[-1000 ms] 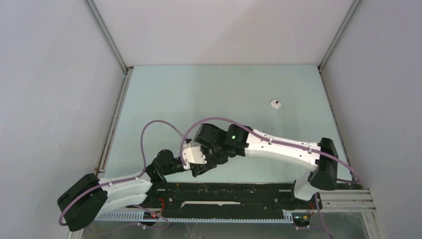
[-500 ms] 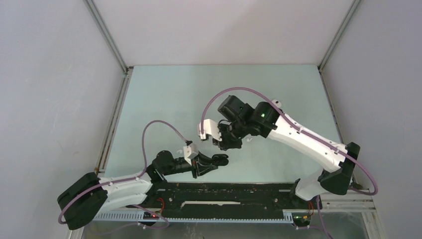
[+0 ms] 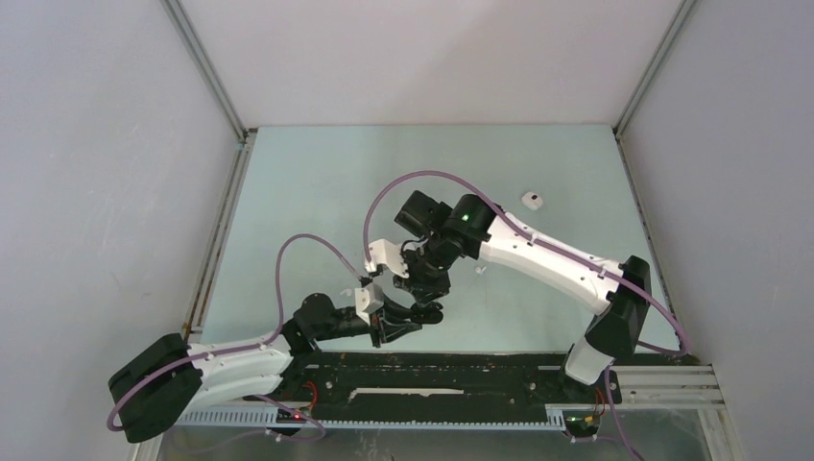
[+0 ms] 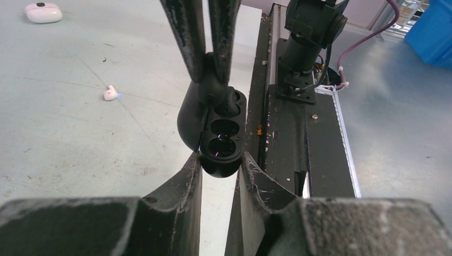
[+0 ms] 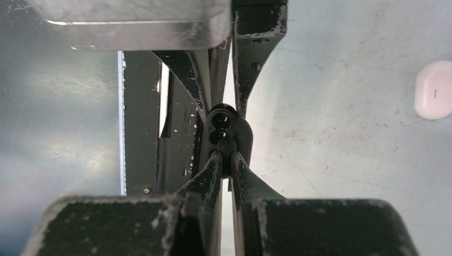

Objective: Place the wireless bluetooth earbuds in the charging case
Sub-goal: Place the earbud in the charging case.

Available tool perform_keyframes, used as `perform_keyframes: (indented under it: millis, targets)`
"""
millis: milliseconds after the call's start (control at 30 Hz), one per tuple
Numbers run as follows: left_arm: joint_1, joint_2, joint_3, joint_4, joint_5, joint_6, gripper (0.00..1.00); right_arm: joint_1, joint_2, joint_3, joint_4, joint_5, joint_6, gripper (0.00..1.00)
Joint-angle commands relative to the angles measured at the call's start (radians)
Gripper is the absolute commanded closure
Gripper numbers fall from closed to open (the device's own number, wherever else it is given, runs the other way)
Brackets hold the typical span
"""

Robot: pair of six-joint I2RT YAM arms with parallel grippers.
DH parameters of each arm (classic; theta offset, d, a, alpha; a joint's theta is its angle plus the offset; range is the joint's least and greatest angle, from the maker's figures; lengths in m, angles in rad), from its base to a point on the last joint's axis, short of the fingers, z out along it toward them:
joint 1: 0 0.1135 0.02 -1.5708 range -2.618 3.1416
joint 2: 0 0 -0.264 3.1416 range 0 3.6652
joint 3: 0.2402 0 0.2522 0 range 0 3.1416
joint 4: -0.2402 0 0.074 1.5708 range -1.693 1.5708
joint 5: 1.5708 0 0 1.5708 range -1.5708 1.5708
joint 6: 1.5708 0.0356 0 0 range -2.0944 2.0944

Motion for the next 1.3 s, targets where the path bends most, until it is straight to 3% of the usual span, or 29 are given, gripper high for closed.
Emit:
perform_keyframes:
  millis: [0, 1267]
  targets:
    - [-0.005, -0.014, -0.002, 0.034, -0.025, 0.037, 1.00, 0.015, -0.008, 0.037, -0.004, -0.050, 0.019, 1.00]
    - [-0.005, -0.038, -0.006, 0.023, -0.028, 0.043, 1.00, 0.068, 0.036, -0.048, 0.084, 0.082, 0.043, 0.99]
